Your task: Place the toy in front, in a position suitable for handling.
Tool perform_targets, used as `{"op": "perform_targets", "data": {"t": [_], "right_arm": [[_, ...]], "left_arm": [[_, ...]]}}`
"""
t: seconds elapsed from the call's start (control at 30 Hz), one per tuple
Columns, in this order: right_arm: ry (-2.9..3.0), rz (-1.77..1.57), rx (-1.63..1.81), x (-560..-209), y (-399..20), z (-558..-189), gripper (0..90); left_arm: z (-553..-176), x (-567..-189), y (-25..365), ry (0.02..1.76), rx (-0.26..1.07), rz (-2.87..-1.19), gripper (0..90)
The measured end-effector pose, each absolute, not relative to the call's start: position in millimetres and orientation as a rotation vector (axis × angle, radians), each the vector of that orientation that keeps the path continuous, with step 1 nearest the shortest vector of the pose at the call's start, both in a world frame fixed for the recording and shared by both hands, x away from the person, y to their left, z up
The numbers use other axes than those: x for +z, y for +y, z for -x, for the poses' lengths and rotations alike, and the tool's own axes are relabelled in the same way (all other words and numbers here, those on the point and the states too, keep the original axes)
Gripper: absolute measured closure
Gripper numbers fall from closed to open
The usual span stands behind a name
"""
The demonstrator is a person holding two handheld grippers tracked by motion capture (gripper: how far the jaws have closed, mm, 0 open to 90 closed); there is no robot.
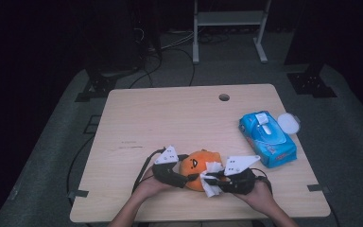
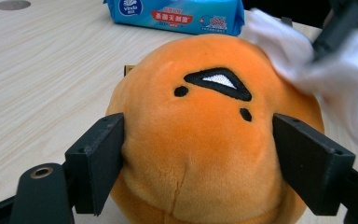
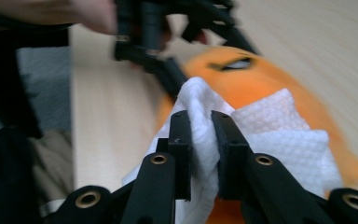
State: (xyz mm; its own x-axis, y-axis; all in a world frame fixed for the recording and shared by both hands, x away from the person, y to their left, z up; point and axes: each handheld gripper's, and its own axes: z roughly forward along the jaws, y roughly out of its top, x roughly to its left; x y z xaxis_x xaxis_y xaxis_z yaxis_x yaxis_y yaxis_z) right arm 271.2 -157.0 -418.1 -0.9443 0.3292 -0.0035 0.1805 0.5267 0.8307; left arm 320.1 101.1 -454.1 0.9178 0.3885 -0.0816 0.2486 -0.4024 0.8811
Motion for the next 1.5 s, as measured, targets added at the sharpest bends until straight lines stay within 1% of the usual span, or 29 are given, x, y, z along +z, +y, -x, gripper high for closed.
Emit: {"op": "perform_targets", "data": {"t": [0.07, 0.33, 0.43, 0.53, 0.57, 0.6, 0.63, 0.77, 0.83, 1.0, 1.07, 1.2, 1.27, 1.37, 1.5], "right_arm": [[2.601, -0.417, 1.343, -419, -155, -271, 79.1], [2.565, -0.552, 1.317, -424, -189, -286, 80.0], [2.553, -0.552, 1.275, -423, -192, -286, 80.0], [2.549, -0.551, 1.270, -422, -193, -284, 80.0], [2.552, -0.545, 1.306, -420, -190, -282, 80.0], [2.552, -0.545, 1.306, -420, -190, -282, 80.0], [2.575, -0.509, 1.357, -419, -180, -278, 79.8], [2.586, -0.452, 1.310, -416, -165, -275, 79.9], [2.587, -0.454, 1.316, -416, -166, -276, 80.0], [2.548, -0.579, 1.306, -421, -197, -290, 80.1], [2.546, -0.610, 1.313, -422, -203, -291, 80.1], [2.549, -0.588, 1.317, -421, -196, -288, 80.1], [2.572, -0.518, 1.325, -418, -180, -282, 80.0], [2.583, -0.474, 1.314, -418, -173, -279, 80.0], [2.567, -0.535, 1.309, -419, -187, -286, 80.4]], "left_arm": [[-320, -454, 101, 0.459, 0.164, -2.009, 20.1], [-324, -451, 106, 0.464, 0.116, -1.985, 18.5], [-324, -450, 106, 0.476, 0.117, -1.976, 19.1], [-324, -450, 105, 0.480, 0.134, -1.978, 23.6], [-326, -450, 104, 0.513, 0.152, -1.967, 24.3], [-326, -450, 104, 0.513, 0.152, -1.967, 24.4], [-328, -452, 102, 0.553, 0.153, -1.946, 24.4], [-329, -451, 103, 0.570, 0.168, -1.947, 24.3], [-329, -452, 103, 0.573, 0.163, -1.946, 24.4], [-331, -452, 107, 0.571, 0.143, -1.946, 24.3], [-330, -453, 106, 0.567, 0.139, -1.945, 24.2], [-328, -453, 103, 0.553, 0.148, -1.953, 22.8], [-324, -452, 99, 0.500, 0.183, -1.981, 21.7], [-322, -450, 98, 0.487, 0.202, -1.996, 21.7], [-324, -451, 101, 0.499, 0.184, -1.985, 22.7]]}}
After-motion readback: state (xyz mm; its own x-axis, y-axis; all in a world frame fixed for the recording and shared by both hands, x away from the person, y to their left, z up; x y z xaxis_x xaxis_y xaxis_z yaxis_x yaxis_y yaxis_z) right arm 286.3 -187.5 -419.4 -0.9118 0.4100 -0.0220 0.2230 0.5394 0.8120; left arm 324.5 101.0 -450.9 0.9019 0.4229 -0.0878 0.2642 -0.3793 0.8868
